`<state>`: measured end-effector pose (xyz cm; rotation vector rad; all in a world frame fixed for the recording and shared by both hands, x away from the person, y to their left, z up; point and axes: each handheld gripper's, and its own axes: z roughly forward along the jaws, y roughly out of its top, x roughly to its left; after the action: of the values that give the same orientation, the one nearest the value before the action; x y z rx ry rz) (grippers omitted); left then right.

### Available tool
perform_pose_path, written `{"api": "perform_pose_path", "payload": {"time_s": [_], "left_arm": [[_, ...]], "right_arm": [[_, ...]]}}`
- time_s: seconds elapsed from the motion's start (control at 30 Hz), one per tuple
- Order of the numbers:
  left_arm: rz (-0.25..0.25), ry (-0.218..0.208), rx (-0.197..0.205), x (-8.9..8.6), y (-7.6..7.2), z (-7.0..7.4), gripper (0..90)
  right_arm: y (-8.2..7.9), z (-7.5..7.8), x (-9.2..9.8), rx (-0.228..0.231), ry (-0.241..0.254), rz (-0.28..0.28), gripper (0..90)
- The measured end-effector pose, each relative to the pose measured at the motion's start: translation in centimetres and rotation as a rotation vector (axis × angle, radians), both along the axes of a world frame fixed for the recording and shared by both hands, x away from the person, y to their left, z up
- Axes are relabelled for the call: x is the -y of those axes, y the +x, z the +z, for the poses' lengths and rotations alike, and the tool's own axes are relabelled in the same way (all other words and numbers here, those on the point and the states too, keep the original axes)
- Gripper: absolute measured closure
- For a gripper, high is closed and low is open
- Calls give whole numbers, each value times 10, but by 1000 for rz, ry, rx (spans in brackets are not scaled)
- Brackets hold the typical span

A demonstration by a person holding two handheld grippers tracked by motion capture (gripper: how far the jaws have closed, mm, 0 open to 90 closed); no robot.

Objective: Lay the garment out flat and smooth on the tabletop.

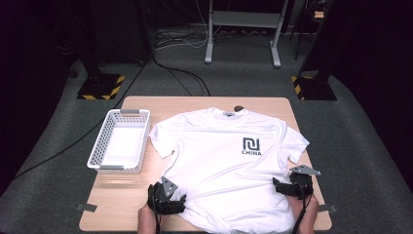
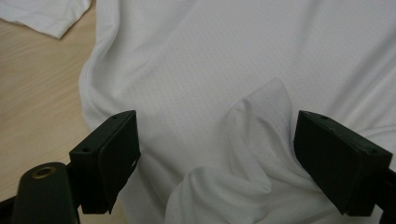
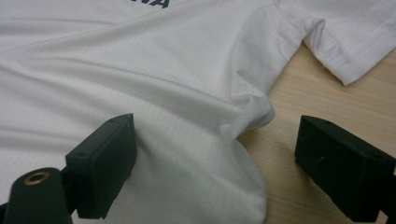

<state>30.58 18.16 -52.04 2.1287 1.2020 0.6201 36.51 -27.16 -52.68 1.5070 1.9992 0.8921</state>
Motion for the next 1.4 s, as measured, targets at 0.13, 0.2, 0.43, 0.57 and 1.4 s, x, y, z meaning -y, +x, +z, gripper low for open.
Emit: {"api": "perform_pose_path", "payload": {"time_s": [0.13, 0.2, 0.43, 0.57, 1.4], "left_arm": [[18, 2, 11, -5, -6, 3, 143], [22, -16, 18, -6, -3, 6, 141], [-6, 5, 10, 12, 22, 7, 130], [-14, 3, 5, 8, 10, -1, 120], [-62, 46, -72, -18, -16, 5, 65]], "right_arm": [[0, 0, 0, 0, 0, 0, 121], [0, 0, 0, 0, 0, 0, 121], [0, 0, 0, 0, 1, -4, 122], [0, 0, 0, 0, 1, -3, 122], [0, 0, 6, -23, -5, -24, 42]]}}
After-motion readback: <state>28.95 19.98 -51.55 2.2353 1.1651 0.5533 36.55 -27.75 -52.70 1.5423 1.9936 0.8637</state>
